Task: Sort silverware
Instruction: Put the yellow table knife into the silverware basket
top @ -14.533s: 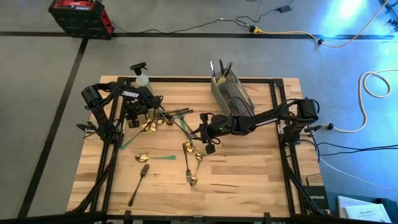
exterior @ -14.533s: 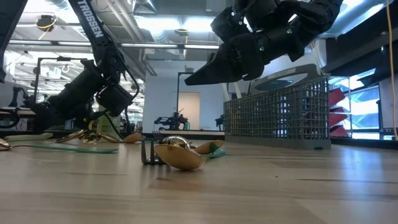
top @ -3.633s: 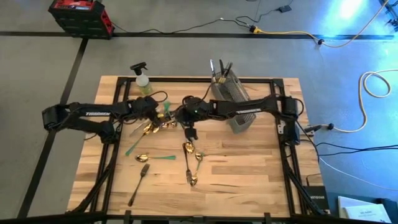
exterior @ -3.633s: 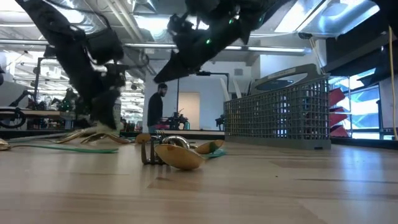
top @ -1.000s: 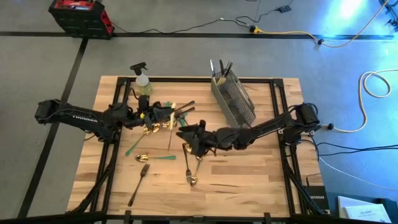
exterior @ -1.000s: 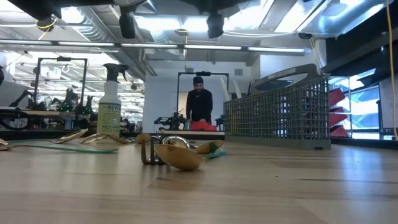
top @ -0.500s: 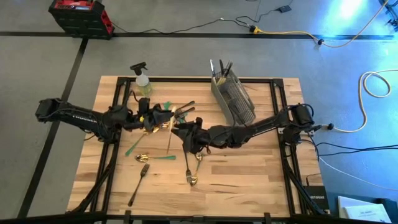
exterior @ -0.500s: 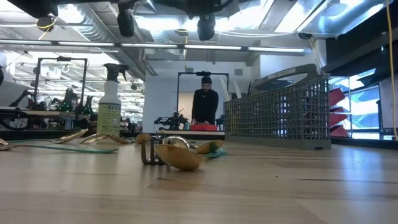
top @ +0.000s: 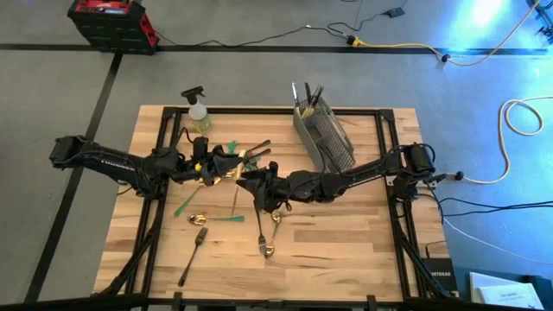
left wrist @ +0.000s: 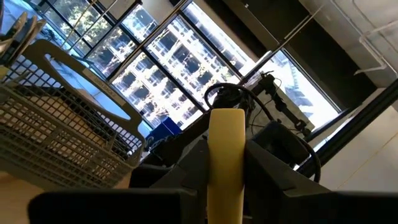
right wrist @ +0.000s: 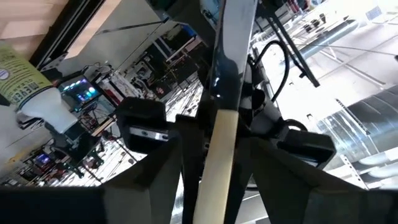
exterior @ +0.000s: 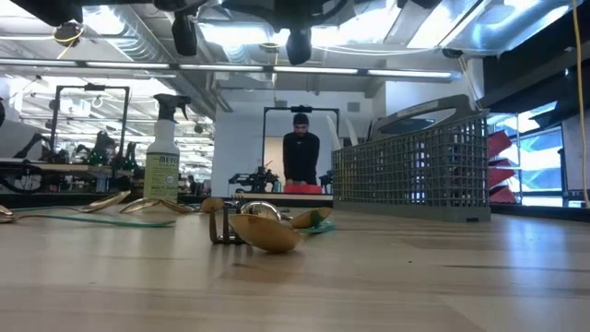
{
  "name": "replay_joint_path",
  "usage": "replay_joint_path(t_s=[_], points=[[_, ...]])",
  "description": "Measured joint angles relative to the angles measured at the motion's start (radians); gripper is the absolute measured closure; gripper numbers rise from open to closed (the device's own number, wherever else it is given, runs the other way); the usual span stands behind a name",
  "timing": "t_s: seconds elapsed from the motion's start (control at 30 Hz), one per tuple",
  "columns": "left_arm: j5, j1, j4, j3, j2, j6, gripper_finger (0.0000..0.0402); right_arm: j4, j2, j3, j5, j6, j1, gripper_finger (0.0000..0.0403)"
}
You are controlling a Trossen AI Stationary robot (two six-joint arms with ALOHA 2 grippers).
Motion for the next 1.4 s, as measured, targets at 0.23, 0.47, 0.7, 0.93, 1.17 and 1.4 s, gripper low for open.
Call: replay_joint_path(t_s=[0.23,0.47,0.7,0.93,1.17,1.4], points=[[-0.005,0.0,0.0,0.0,0.0,0.003,0.0345,0.01,0.01,0.024,-0.027,0.003,-0.015,0.0228],[-0.007,0.0,-0.001,0.0,0.0,0.011,0.0345,0.0,0.052,0.061,-0.024,0.006,-0.021,0.0229],[-0.007,0.0,-0.008,0.0,0.0,0.025,0.0345,0.017,0.051,0.061,0.022,0.013,-0.019,0.0256],[-0.007,0.0,-0.019,0.0,0.0,0.027,0.0345,0.016,0.051,0.061,0.056,0.037,-0.009,0.0291],[-0.005,0.001,-0.021,0.0,0.0,0.023,0.0345,0.015,0.051,0.061,0.077,0.084,0.015,0.0318],[-0.025,0.003,-0.02,0.0,0.0,0.026,0.0345,0.004,0.051,0.06,0.129,0.084,0.015,0.0376]])
